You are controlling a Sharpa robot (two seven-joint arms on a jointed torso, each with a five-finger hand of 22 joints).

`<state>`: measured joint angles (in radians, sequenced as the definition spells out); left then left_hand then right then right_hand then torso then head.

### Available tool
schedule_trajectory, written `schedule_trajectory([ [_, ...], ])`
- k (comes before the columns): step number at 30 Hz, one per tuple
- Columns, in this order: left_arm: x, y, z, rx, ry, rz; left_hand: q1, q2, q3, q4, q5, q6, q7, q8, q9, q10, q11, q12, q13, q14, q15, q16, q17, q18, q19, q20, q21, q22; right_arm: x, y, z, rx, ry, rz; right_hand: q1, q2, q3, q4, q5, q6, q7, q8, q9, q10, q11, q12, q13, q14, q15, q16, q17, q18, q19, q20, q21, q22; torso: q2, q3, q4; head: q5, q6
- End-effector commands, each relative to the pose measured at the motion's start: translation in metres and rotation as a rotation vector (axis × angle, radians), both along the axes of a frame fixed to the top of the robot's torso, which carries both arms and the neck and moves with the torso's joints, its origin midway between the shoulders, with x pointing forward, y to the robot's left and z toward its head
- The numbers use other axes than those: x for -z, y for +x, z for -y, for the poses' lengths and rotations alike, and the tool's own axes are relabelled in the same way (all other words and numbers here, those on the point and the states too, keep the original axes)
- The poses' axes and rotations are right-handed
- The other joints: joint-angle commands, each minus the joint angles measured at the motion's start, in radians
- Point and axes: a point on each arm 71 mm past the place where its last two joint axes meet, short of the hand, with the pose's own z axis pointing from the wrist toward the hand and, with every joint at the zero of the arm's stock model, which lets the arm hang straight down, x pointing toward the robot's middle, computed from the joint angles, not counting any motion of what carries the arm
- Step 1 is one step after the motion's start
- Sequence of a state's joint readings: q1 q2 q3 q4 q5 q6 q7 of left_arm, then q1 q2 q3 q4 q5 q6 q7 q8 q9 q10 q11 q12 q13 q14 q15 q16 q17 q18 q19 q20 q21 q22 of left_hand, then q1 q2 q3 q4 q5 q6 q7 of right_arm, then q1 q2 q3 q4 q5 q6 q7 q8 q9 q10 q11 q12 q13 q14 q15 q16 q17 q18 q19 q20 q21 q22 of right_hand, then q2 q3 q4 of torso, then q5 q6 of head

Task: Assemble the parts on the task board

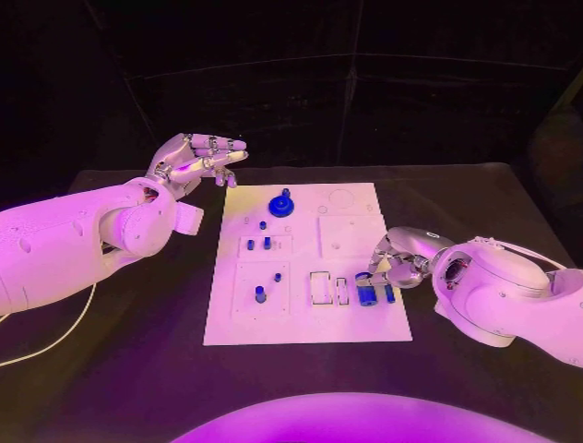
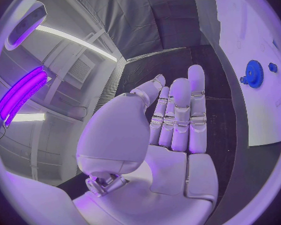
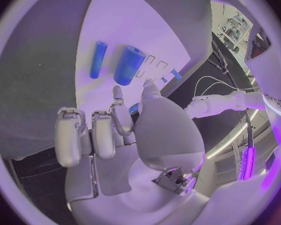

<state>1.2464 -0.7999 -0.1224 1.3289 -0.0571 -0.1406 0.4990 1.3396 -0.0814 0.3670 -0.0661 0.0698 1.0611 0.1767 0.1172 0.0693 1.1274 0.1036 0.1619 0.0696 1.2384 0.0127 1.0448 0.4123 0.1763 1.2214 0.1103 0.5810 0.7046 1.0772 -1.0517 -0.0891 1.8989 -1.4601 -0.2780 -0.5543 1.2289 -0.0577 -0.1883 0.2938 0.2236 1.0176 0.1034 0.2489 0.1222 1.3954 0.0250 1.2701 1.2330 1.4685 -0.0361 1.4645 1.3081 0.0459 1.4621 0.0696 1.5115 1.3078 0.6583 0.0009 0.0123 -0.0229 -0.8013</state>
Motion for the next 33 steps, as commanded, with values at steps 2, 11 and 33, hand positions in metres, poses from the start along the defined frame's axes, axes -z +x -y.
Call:
schedule_trajectory([
  [2, -0.001, 0.0, 0.001, 0.011, -0.007, 0.002, -0.002, 0.01, -0.005, 0.002, 0.004, -0.005, -0.002, 0.005, 0.0, -0.01, 0.001, 0.003, 0.0, -0.007, 0.003, -0.003, -0.002, 0.006, -0.004, 0.003, -0.003, -0.001, 0.007, -0.003, -0.002, -0.022, -0.051, -0.029, -0.021, 0.001, -0.009, 0.0, 0.006, 0.008, 0.0, 0.008, 0.004, 0.01, -0.001, 0.007, 0.008, 0.063, -0.008, 0.007, 0.041, -0.02, 0.036, -0.001, 0.004, 0.162, 0.001, 0.0004, 0.0003, -0.001, -0.001],
  [11, -0.001, 0.0, -0.001, 0.01, -0.006, 0.0, -0.002, 0.01, -0.005, 0.002, 0.004, -0.005, -0.002, 0.005, 0.0, -0.01, 0.001, 0.003, 0.0, -0.007, 0.003, -0.003, -0.002, 0.006, -0.004, 0.003, -0.003, -0.001, 0.013, -0.002, -0.004, -0.039, -0.089, -0.026, -0.027, 0.003, -0.011, -0.001, 0.011, 0.01, -0.001, 0.011, 0.007, 0.01, -0.002, 0.008, 0.01, 0.063, -0.009, 0.008, 0.043, -0.02, 0.036, -0.001, 0.005, 0.162, 0.001, -0.0001, -0.0008, 0.001, -0.004],
  [33, -0.001, -0.001, -0.004, 0.01, -0.004, -0.006, -0.005, 0.01, -0.007, 0.004, 0.004, -0.006, -0.002, 0.006, 0.0, -0.011, 0.001, 0.004, 0.0, -0.007, 0.003, -0.003, -0.002, 0.006, -0.004, 0.003, -0.004, -0.002, 0.026, -0.007, -0.015, -0.076, -0.123, -0.042, 0.095, 0.055, 0.018, -0.038, 0.122, 0.044, -0.016, 0.036, 0.037, 0.03, -0.016, 0.034, 0.055, 0.063, -0.02, 0.01, 0.051, -0.023, 0.044, -0.01, 0.011, 0.175, 0.0, 0.0002, -0.0012, 0.005, -0.015],
])
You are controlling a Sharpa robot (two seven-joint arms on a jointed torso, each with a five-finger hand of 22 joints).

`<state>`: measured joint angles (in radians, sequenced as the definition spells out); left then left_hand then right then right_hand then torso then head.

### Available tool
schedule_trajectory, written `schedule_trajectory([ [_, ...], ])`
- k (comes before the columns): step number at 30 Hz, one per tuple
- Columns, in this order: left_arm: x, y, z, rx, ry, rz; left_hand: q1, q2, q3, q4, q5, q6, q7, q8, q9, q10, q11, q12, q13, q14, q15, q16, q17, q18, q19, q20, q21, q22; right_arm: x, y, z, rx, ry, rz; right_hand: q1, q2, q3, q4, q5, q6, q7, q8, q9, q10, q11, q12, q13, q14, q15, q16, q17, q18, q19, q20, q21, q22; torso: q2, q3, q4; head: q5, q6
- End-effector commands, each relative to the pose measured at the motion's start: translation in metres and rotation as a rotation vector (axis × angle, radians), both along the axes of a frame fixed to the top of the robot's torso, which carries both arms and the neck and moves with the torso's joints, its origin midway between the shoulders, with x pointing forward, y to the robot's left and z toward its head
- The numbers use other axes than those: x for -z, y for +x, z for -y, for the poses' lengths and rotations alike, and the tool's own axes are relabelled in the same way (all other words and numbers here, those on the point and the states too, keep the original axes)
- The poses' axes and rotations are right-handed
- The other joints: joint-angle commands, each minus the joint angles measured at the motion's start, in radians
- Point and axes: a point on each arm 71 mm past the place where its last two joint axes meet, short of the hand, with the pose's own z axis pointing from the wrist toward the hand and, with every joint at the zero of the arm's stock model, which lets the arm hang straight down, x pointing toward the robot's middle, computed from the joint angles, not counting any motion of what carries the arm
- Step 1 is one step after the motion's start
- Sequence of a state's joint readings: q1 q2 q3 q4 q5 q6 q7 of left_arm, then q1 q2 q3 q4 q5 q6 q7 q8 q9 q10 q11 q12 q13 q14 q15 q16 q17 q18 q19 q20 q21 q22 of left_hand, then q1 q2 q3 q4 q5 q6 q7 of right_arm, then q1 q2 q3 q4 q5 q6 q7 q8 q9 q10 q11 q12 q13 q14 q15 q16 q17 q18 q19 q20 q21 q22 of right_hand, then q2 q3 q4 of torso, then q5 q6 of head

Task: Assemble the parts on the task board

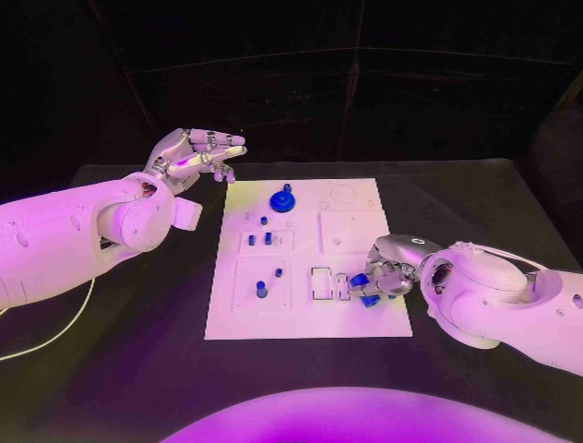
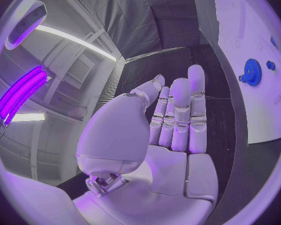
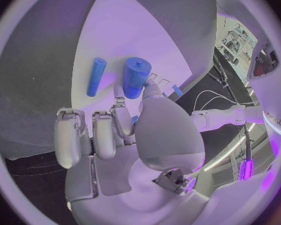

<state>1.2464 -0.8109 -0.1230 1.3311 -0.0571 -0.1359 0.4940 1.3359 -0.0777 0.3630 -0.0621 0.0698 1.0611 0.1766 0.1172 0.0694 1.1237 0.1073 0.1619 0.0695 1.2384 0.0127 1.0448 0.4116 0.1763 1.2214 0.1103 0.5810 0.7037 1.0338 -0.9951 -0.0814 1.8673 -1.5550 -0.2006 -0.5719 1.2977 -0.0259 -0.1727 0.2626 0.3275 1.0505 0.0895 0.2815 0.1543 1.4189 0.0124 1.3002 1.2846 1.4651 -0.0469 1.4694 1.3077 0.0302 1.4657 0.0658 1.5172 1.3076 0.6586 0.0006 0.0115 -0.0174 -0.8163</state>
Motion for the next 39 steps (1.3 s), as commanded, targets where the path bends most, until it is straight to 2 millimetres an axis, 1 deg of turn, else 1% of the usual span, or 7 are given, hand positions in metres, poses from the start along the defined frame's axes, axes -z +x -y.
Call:
schedule_trajectory([
  [1, -0.001, 0.0, 0.001, 0.013, -0.007, 0.0, -0.001, 0.006, -0.003, 0.0, 0.004, -0.006, -0.002, 0.006, 0.0, -0.007, -0.003, 0.005, 0.0, -0.007, 0.003, -0.003, -0.001, 0.006, -0.004, 0.003, -0.004, -0.001, 0.006, -0.004, 0.002, 0.008, -0.021, -0.012, 0.03, 0.028, 0.003, -0.008, 0.028, 0.014, -0.003, 0.004, 0.006, 0.008, -0.004, 0.004, 0.005, 0.066, -0.01, 0.005, 0.051, -0.007, 0.041, -0.007, 0.006, 0.176, -0.001, 0.0008, -0.0005, -0.001, 0.0],
  [4, -0.001, 0.0, 0.001, 0.012, -0.007, -0.001, -0.001, 0.006, -0.003, 0.0, 0.004, -0.006, -0.002, 0.006, 0.0, -0.007, -0.003, 0.005, 0.0, -0.007, 0.003, -0.003, -0.001, 0.006, -0.004, 0.003, -0.004, -0.001, 0.001, -0.006, 0.001, 0.024, 0.014, 0.018, 0.039, 0.041, 0.004, -0.007, 0.089, 0.027, -0.01, 0.01, 0.016, 0.01, -0.01, 0.005, 0.009, 0.066, -0.014, 0.004, 0.052, -0.008, 0.042, -0.012, 0.007, 0.178, -0.002, 0.0007, 0.0004, 0.0, 0.002],
  [8, -0.001, 0.0, 0.001, 0.012, -0.007, -0.001, -0.001, 0.006, -0.003, 0.0, 0.004, -0.006, -0.002, 0.006, 0.0, -0.007, -0.003, 0.005, 0.0, -0.007, 0.003, -0.003, -0.001, 0.006, -0.004, 0.003, -0.004, -0.001, -0.005, -0.009, 0.0, 0.044, 0.07, 0.045, 0.043, 0.043, 0.001, -0.006, 0.105, 0.037, -0.015, 0.014, 0.023, 0.012, -0.014, 0.005, 0.013, 0.066, -0.017, 0.004, 0.053, -0.008, 0.043, -0.014, 0.008, 0.18, -0.003, -0.001, 0.0019, -0.005, 0.004],
  [11, -0.001, 0.0, 0.002, 0.013, -0.007, -0.001, -0.001, 0.006, -0.003, 0.0, 0.004, -0.006, -0.002, 0.006, 0.0, -0.007, -0.003, 0.005, 0.0, -0.007, 0.003, -0.003, -0.001, 0.006, -0.004, 0.003, -0.004, -0.001, -0.008, -0.013, -0.002, 0.056, 0.102, 0.048, 0.039, 0.045, -0.005, 0.001, 0.119, 0.044, -0.018, 0.018, 0.03, 0.015, -0.018, 0.007, 0.017, 0.067, -0.021, 0.005, 0.055, -0.009, 0.045, -0.017, 0.009, 0.182, -0.002, -0.0006, 0.0034, -0.004, 0.005],
  [21, -0.001, 0.0, 0.003, 0.015, -0.008, 0.0, -0.001, 0.006, -0.003, 0.0, 0.004, -0.006, -0.002, 0.006, 0.0, -0.007, -0.003, 0.005, 0.0, -0.007, 0.003, -0.003, -0.001, 0.006, -0.004, 0.003, -0.004, -0.001, -0.013, -0.016, -0.011, 0.083, 0.169, 0.037, 0.019, 0.056, -0.018, 0.022, 0.121, 0.06, -0.026, 0.025, 0.044, 0.018, -0.024, 0.003, 0.018, 0.066, -0.026, 0.002, 0.052, -0.008, 0.044, -0.023, 0.008, 0.181, 0.0, -0.0008, 0.0018, 0.0, 0.011],
  [33, -0.001, 0.0, 0.004, 0.019, -0.01, 0.001, -0.002, 0.007, -0.005, 0.001, 0.004, -0.007, -0.002, 0.007, 0.0, -0.009, -0.003, 0.006, 0.0, -0.008, 0.003, -0.003, -0.002, 0.006, -0.003, 0.003, -0.006, -0.002, -0.007, -0.009, -0.033, 0.067, 0.196, 0.013, -0.02, 0.07, -0.04, 0.028, 0.106, 0.068, -0.031, 0.031, 0.062, 0.018, -0.029, -0.014, 0.008, 0.067, -0.03, 0.002, 0.055, -0.009, 0.046, -0.027, 0.009, 0.183, 0.0, -0.0006, 0.0035, 0.004, 0.013],
  [39, -0.001, 0.0, 0.004, 0.02, -0.01, 0.001, -0.002, 0.007, -0.005, 0.001, 0.004, -0.007, -0.002, 0.007, 0.0, -0.009, -0.003, 0.006, 0.0, -0.008, 0.003, -0.003, -0.002, 0.006, -0.003, 0.003, -0.006, -0.002, -0.005, -0.005, -0.04, 0.063, 0.197, 0.022, -0.035, 0.078, -0.049, 0.028, 0.095, 0.074, -0.035, 0.034, 0.071, 0.021, -0.031, -0.018, 0.005, 0.068, -0.033, 0.003, 0.057, -0.01, 0.047, -0.029, 0.01, 0.186, 0.0, -0.0005, 0.002, 0.008, 0.014],
])
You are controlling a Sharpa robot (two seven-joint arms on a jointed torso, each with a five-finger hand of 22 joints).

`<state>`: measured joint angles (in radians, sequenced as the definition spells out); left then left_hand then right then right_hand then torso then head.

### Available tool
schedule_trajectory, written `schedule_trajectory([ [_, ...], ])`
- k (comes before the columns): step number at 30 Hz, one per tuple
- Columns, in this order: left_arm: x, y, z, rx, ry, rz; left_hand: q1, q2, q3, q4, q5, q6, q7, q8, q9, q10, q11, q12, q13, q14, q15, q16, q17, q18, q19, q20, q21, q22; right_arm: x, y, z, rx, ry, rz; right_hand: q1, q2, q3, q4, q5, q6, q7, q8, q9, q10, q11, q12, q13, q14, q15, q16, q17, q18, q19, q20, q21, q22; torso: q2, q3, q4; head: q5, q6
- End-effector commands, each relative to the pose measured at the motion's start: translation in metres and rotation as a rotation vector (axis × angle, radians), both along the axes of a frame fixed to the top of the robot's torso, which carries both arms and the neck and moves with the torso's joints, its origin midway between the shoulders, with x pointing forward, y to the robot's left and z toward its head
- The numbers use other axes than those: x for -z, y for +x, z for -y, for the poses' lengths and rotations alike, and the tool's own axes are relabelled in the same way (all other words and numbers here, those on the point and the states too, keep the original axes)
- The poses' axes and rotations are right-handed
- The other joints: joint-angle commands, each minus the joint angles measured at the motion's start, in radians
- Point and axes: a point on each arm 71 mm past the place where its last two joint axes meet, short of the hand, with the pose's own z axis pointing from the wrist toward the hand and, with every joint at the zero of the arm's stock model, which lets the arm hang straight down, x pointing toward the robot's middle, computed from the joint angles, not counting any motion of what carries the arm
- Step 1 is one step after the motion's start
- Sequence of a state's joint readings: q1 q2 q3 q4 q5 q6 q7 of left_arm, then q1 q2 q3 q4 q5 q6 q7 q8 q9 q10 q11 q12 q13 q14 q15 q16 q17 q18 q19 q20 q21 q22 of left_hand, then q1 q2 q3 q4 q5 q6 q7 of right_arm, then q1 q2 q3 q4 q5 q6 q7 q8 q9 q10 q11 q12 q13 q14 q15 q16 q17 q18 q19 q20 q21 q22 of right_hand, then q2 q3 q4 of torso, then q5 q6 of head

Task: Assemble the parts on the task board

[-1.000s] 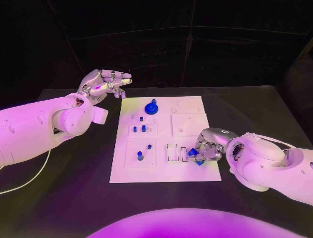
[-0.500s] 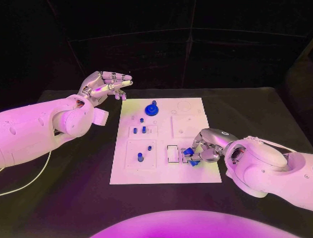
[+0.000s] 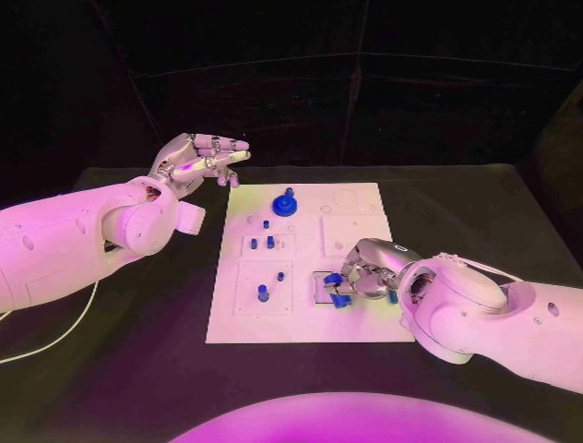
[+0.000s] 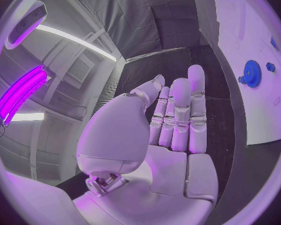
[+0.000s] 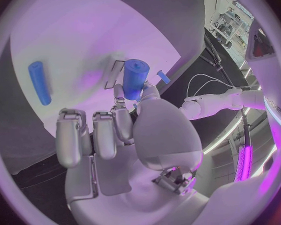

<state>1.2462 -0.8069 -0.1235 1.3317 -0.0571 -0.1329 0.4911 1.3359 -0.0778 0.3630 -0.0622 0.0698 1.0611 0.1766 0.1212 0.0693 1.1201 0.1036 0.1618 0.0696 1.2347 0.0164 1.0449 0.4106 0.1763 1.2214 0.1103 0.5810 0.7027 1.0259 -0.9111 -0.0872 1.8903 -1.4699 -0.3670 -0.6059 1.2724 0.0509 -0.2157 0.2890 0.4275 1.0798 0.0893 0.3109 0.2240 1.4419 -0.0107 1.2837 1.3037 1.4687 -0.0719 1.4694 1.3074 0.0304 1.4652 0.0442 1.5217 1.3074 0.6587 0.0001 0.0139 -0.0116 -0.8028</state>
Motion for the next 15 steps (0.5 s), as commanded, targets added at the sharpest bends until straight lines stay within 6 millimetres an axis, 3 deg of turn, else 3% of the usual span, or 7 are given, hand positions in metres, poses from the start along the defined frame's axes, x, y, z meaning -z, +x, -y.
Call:
schedule_trajectory([
  [1, -0.0016, -0.0003, 0.0018, 0.012, -0.009, 0.005, -0.002, 0.007, -0.005, 0.001, 0.004, -0.007, -0.002, 0.003, 0.0, -0.005, 0.001, 0.006, 0.0, -0.004, 0.0, -0.003, -0.001, 0.006, -0.003, 0.003, -0.006, -0.001, -0.001, 0.0022, -0.0014, 0.014, 0.013, 0.011, -0.01, 0.001, -0.006, 0.001, -0.005, 0.045, -0.034, 0.005, 0.002, -0.002, -0.008, -0.002, -0.014, 0.064, -0.008, 0.003, 0.057, -0.01, 0.048, -0.008, 0.006, 0.186, 0.001, 0.0, -0.0004, 0.002, 0.001],
  [4, -0.0016, -0.0002, 0.0018, 0.012, -0.009, 0.005, -0.002, 0.007, -0.005, 0.001, 0.004, -0.007, -0.002, 0.003, 0.0, -0.005, 0.001, 0.006, 0.0, -0.004, 0.0, -0.003, -0.001, 0.006, -0.003, 0.003, -0.006, -0.001, -0.0004, 0.0038, -0.004, 0.009, 0.008, 0.018, -0.015, 0.003, -0.01, 0.001, -0.009, 0.047, -0.036, 0.008, 0.006, -0.002, -0.01, -0.006, -0.017, 0.064, -0.009, 0.003, 0.058, -0.01, 0.05, -0.009, 0.007, 0.188, 0.0, 0.0003, -0.0031, 0.005, 0.0],
  [9, -0.0015, -0.0003, 0.0026, 0.014, -0.01, 0.004, -0.002, 0.007, -0.005, 0.001, 0.004, -0.007, -0.002, 0.003, 0.0, -0.005, 0.001, 0.006, 0.0, -0.004, 0.0, -0.003, -0.001, 0.006, -0.003, 0.003, -0.006, -0.001, 0.001, 0.0056, -0.0054, -0.001, -0.014, 0.021, -0.042, 0.012, -0.026, 0.001, -0.037, 0.048, -0.039, 0.011, 0.019, 0.0, -0.012, -0.013, -0.022, 0.064, -0.011, 0.002, 0.058, -0.01, 0.05, -0.012, 0.007, 0.188, 0.001, 0.0, -0.0017, 0.004, -0.001],
  [12, -0.0015, -0.0002, 0.0025, 0.014, -0.01, 0.004, -0.002, 0.007, -0.005, 0.001, 0.004, -0.007, -0.002, 0.003, 0.0, -0.005, 0.001, 0.006, 0.0, -0.004, 0.0, -0.003, -0.001, 0.006, -0.003, 0.003, -0.006, -0.001, 0.0016, 0.0067, -0.0068, -0.007, -0.025, 0.025, -0.06, 0.014, -0.041, 0.001, -0.09, 0.047, -0.04, 0.012, 0.029, 0.0, -0.013, -0.019, -0.024, 0.064, -0.012, 0.001, 0.057, -0.01, 0.049, -0.013, 0.006, 0.188, -0.001, 0.0, -0.0017, 0.004, -0.001],
  [15, -0.0015, -0.0002, 0.0024, 0.013, -0.009, 0.004, -0.002, 0.007, -0.005, 0.001, 0.004, -0.007, -0.002, 0.003, 0.0, -0.005, 0.001, 0.006, 0.0, -0.004, 0.0, -0.003, -0.001, 0.006, -0.003, 0.003, -0.006, -0.001, 0.0022, 0.0077, -0.0089, -0.013, -0.031, 0.027, -0.098, 0.01, -0.07, 0.001, -0.203, 0.045, -0.04, 0.013, 0.041, -0.001, -0.013, -0.029, -0.03, 0.063, -0.013, -0.001, 0.055, -0.01, 0.049, -0.013, 0.005, 0.187, -0.001, 0.0002, -0.002, 0.006, -0.002],
])
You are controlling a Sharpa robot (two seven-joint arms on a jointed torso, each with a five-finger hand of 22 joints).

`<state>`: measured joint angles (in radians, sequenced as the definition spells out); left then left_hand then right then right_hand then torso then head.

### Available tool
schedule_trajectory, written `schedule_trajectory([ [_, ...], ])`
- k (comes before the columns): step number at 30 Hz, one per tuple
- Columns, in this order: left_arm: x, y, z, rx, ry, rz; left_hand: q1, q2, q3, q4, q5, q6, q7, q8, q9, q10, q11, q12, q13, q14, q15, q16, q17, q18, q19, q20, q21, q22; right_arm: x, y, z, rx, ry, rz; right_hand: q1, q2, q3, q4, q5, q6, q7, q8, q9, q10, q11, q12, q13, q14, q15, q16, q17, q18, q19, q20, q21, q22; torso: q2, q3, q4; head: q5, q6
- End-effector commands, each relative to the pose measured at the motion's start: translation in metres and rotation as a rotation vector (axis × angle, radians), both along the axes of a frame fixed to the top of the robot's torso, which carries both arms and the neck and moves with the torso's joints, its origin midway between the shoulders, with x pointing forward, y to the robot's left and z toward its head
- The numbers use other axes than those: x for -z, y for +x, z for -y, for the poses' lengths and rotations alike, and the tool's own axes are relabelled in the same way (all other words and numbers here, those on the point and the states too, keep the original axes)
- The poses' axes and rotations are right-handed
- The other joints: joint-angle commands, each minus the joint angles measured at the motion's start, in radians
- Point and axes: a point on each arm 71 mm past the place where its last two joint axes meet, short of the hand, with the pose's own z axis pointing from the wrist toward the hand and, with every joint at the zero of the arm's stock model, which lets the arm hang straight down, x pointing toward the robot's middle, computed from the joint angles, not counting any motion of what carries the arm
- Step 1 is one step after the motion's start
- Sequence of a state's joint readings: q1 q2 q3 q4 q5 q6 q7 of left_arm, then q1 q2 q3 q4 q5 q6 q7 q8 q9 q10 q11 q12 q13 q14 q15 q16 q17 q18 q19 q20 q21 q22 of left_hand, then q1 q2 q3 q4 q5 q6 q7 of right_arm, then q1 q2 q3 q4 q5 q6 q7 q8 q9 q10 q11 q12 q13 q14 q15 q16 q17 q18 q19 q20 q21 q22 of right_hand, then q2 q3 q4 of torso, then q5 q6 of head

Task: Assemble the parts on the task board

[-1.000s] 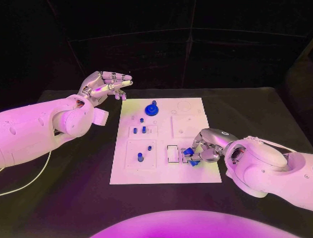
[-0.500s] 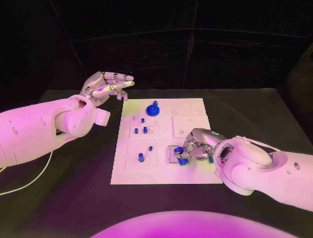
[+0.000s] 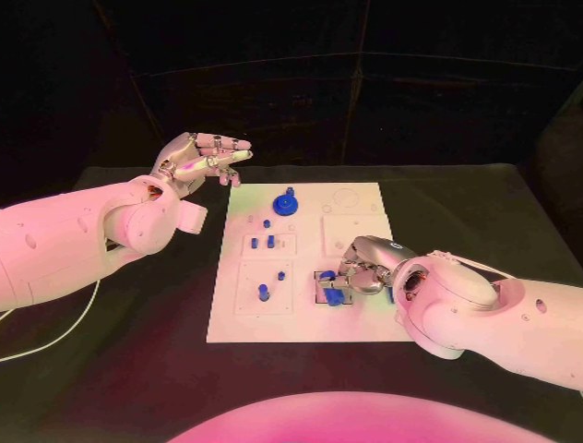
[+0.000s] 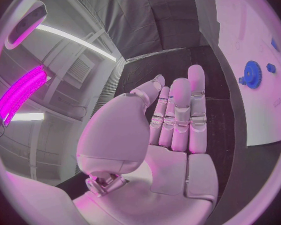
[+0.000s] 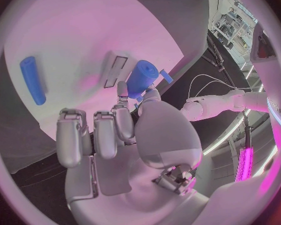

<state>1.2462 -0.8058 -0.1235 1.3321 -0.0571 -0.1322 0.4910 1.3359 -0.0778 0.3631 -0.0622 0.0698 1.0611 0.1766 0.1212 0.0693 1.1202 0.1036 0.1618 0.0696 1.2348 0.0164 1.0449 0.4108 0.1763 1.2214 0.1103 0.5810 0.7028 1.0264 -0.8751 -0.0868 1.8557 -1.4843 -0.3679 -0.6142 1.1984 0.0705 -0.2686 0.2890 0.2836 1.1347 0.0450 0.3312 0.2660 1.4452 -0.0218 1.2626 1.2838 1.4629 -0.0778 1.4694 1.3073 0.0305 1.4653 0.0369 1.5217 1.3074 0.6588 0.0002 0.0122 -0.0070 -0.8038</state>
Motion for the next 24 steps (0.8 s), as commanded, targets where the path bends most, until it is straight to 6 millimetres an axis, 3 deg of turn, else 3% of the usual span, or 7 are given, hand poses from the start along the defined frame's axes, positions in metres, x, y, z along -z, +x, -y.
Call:
schedule_trajectory([
  [1, -0.002, 0.0, 0.002, 0.012, -0.009, 0.004, -0.002, 0.007, -0.005, 0.001, 0.004, -0.007, -0.002, 0.003, 0.0, -0.005, 0.001, 0.006, 0.0, -0.004, 0.0, -0.003, -0.001, 0.006, -0.003, 0.003, -0.006, -0.001, -0.001, 0.001, -0.002, -0.014, -0.023, 0.015, -0.047, -0.012, -0.03, 0.0, -0.109, -0.011, 0.003, -0.007, 0.004, -0.005, -0.001, -0.011, -0.012, 0.069, -0.007, -0.002, 0.054, -0.01, 0.048, -0.006, 0.005, 0.186, 0.0, 0.0002, 0.0004, 0.002, -0.001],
  [4, -0.002, 0.0, 0.002, 0.012, -0.009, 0.004, -0.002, 0.007, -0.005, 0.001, 0.004, -0.007, -0.002, 0.003, 0.0, -0.005, 0.001, 0.006, 0.0, -0.004, 0.0, -0.003, -0.001, 0.006, -0.003, 0.003, -0.006, -0.001, 0.0, 0.003, -0.003, -0.016, -0.029, 0.022, -0.096, -0.028, -0.047, 0.003, -0.215, -0.016, 0.005, -0.007, 0.015, -0.006, -0.001, -0.019, -0.016, 0.068, -0.006, -0.005, 0.05, -0.009, 0.046, -0.006, 0.003, 0.184, 0.0, -0.0003, 0.0014, 0.002, -0.001],
  [6, -0.002, 0.0, 0.002, 0.012, -0.009, 0.004, -0.002, 0.007, -0.005, 0.001, 0.004, -0.007, -0.002, 0.003, 0.0, -0.005, 0.001, 0.006, 0.0, -0.004, 0.0, -0.003, -0.001, 0.006, -0.003, 0.003, -0.006, -0.001, 0.0, 0.004, -0.003, -0.016, -0.034, 0.029, -0.133, -0.05, -0.047, 0.004, -0.234, -0.02, 0.006, -0.008, 0.021, -0.009, -0.001, -0.026, -0.02, 0.067, -0.006, -0.009, 0.045, -0.008, 0.043, -0.006, 0.001, 0.18, -0.001, -0.0006, 0.001, 0.002, -0.001],
  [9, -0.002, 0.0, 0.002, 0.012, -0.009, 0.004, -0.002, 0.007, -0.005, 0.001, 0.004, -0.007, -0.002, 0.003, 0.0, -0.005, 0.001, 0.006, 0.0, -0.004, 0.0, -0.003, -0.001, 0.006, -0.003, 0.003, -0.006, -0.001, 0.0, 0.005, -0.002, -0.015, -0.039, 0.039, -0.173, -0.072, -0.033, 0.005, -0.235, -0.024, 0.006, -0.01, 0.027, -0.013, 0.0, -0.034, -0.025, 0.066, -0.006, -0.011, 0.042, -0.008, 0.043, -0.006, 0.0, 0.18, -0.001, -0.0006, -0.0003, 0.004, -0.001],
  [15, -0.002, 0.0, 0.001, 0.012, -0.009, 0.004, -0.002, 0.007, -0.005, 0.001, 0.004, -0.007, -0.002, 0.003, 0.0, -0.005, 0.001, 0.006, 0.0, -0.004, 0.0, -0.003, -0.001, 0.006, -0.003, 0.003, -0.006, -0.001, -0.002, 0.004, -0.002, -0.015, -0.032, 0.056, -0.185, -0.085, -0.009, 0.005, -0.235, -0.026, 0.007, -0.01, 0.033, -0.014, 0.0, -0.038, -0.027, 0.066, -0.006, -0.013, 0.041, -0.008, 0.042, -0.007, -0.001, 0.179, -0.001, 0.0004, -0.0002, 0.005, -0.001],
  [18, -0.002, 0.0, 0.001, 0.012, -0.009, 0.004, -0.002, 0.007, -0.005, 0.001, 0.004, -0.007, -0.002, 0.003, 0.0, -0.005, 0.001, 0.006, 0.0, -0.004, 0.0, -0.003, -0.001, 0.006, -0.003, 0.003, -0.006, -0.001, -0.004, 0.001, -0.003, -0.023, -0.018, 0.057, -0.124, -0.087, 0.025, -0.004, -0.231, -0.029, 0.008, -0.011, 0.041, -0.01, 0.001, -0.031, -0.018, 0.067, -0.004, -0.012, 0.045, -0.008, 0.043, -0.005, 0.0, 0.18, 0.0, 0.0016, 0.0002, 0.005, -0.002],
  [24, -0.001, 0.0, 0.0, 0.01, -0.008, 0.004, -0.002, 0.007, -0.005, 0.001, 0.004, -0.007, -0.002, 0.003, 0.0, -0.005, 0.001, 0.006, 0.0, -0.004, 0.0, -0.003, -0.001, 0.006, -0.003, 0.003, -0.006, -0.001, -0.009, -0.006, -0.005, -0.046, 0.005, 0.054, -0.025, -0.121, 0.049, -0.015, -0.233, -0.034, 0.009, -0.014, 0.055, -0.008, 0.003, -0.024, -0.007, 0.069, -0.003, -0.01, 0.05, -0.008, 0.044, -0.003, 0.0, 0.182, -0.002, 0.0008, -0.0011, 0.007, -0.003],
])
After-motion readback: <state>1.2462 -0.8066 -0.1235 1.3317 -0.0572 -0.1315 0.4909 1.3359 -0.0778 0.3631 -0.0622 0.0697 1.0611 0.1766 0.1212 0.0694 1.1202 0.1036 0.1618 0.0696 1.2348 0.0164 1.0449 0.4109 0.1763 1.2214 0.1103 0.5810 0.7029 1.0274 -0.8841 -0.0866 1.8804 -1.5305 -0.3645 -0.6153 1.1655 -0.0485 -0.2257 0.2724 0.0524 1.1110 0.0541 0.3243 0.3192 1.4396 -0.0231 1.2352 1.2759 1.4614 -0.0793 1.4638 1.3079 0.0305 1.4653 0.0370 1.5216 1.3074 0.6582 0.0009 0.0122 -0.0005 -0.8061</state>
